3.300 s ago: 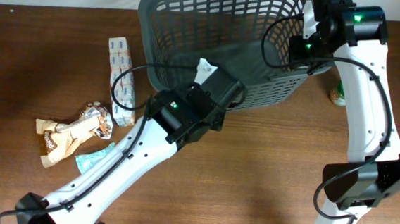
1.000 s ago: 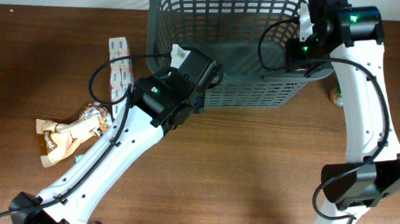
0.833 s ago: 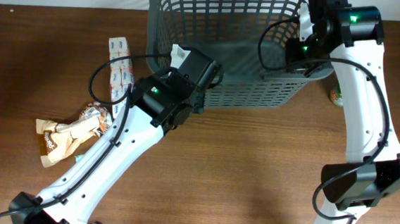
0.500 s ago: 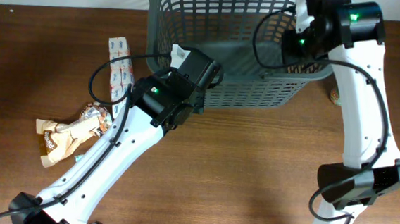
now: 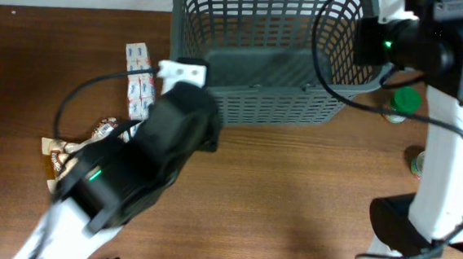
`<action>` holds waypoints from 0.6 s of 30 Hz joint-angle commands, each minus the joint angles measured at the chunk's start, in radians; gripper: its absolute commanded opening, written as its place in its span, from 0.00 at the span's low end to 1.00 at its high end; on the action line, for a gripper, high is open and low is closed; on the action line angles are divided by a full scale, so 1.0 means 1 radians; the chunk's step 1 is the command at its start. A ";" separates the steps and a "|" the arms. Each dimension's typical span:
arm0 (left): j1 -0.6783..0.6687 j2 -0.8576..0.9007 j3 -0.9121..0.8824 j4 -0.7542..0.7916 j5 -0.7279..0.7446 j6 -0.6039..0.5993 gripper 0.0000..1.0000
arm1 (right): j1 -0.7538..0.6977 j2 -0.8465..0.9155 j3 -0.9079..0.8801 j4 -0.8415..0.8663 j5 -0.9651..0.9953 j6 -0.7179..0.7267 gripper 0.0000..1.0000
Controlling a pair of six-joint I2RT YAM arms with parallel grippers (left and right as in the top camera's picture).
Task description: Pack container
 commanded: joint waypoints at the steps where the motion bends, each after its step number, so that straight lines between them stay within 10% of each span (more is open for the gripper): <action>1: 0.000 -0.098 0.009 -0.016 -0.112 0.009 0.02 | 0.005 -0.089 0.022 -0.006 0.103 0.039 0.04; 7: 0.020 -0.234 0.009 -0.114 -0.526 0.009 0.02 | -0.023 -0.209 0.022 -0.006 0.325 0.123 0.04; 18: 0.272 -0.235 0.009 -0.245 -0.725 0.009 0.02 | -0.405 -0.260 -0.090 -0.006 0.385 0.223 0.04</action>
